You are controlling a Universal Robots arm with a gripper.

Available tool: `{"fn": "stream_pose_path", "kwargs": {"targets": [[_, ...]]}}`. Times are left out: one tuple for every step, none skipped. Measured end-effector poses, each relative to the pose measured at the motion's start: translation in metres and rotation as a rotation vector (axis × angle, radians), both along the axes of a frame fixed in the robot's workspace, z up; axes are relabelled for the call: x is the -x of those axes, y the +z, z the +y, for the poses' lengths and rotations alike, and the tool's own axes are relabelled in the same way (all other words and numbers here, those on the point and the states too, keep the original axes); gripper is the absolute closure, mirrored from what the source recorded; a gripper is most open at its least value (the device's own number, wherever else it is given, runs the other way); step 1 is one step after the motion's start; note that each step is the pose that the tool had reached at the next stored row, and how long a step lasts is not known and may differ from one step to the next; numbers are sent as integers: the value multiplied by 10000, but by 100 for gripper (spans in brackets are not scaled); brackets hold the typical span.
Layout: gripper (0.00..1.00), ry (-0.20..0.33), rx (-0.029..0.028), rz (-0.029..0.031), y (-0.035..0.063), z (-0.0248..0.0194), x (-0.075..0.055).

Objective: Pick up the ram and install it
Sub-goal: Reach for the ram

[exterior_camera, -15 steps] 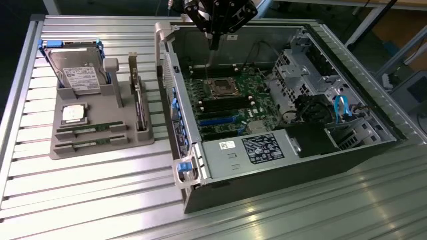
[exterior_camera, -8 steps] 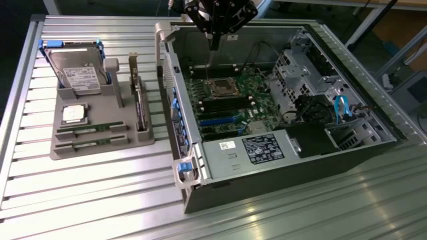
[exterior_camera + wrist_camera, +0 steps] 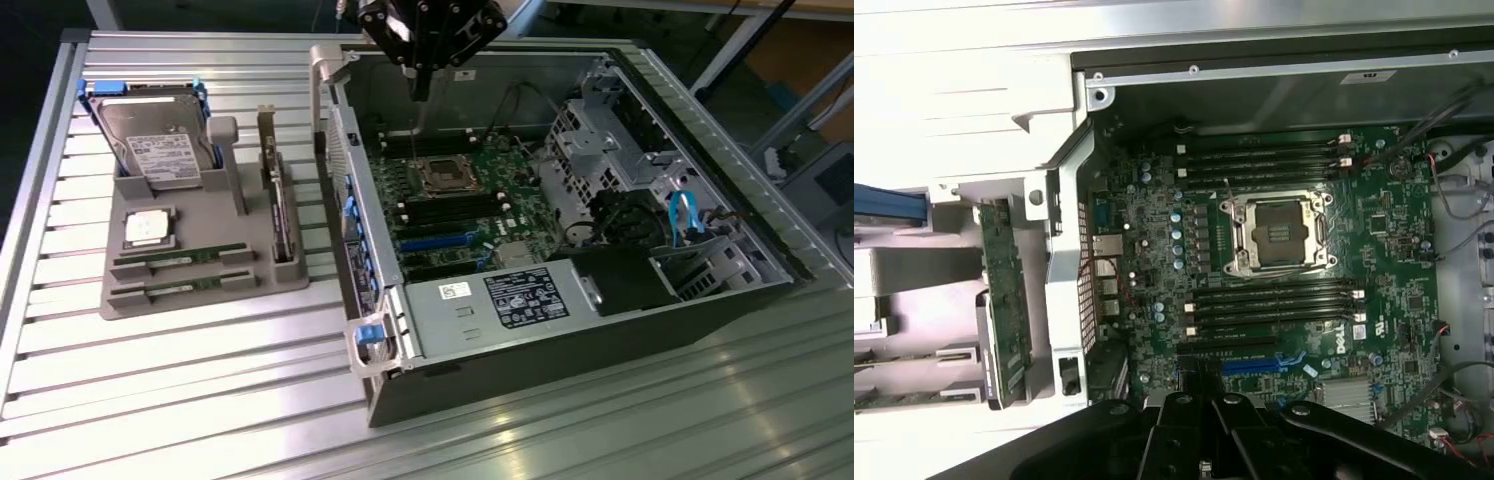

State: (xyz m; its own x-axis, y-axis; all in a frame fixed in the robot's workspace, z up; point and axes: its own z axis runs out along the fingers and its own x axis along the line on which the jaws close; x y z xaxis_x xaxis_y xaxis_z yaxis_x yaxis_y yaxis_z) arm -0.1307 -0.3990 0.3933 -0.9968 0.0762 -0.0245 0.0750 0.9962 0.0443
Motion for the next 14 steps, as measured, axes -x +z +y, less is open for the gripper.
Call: {"fn": "stream_pose_path", "kwargs": {"targets": [[90, 0, 0, 0, 0, 0, 13], [90, -1, -1, 0, 0, 0, 24], [90, -1, -1, 0, -1, 0, 33], [90, -1, 0, 0, 0, 0, 43], [90, -1, 0, 1, 0, 0, 53], [90, 0, -1, 0, 0, 0, 67], [90, -1, -1, 0, 0, 0, 78], [90, 0, -1, 0, 0, 0, 100], [90, 0, 0, 0, 0, 0, 115], [90, 0, 0, 0, 0, 0, 136], [90, 0, 0, 0, 0, 0, 151], [90, -1, 0, 0, 0, 0, 177], [90, -1, 0, 1, 0, 0, 192], [90, -1, -1, 0, 0, 0, 199]]}}
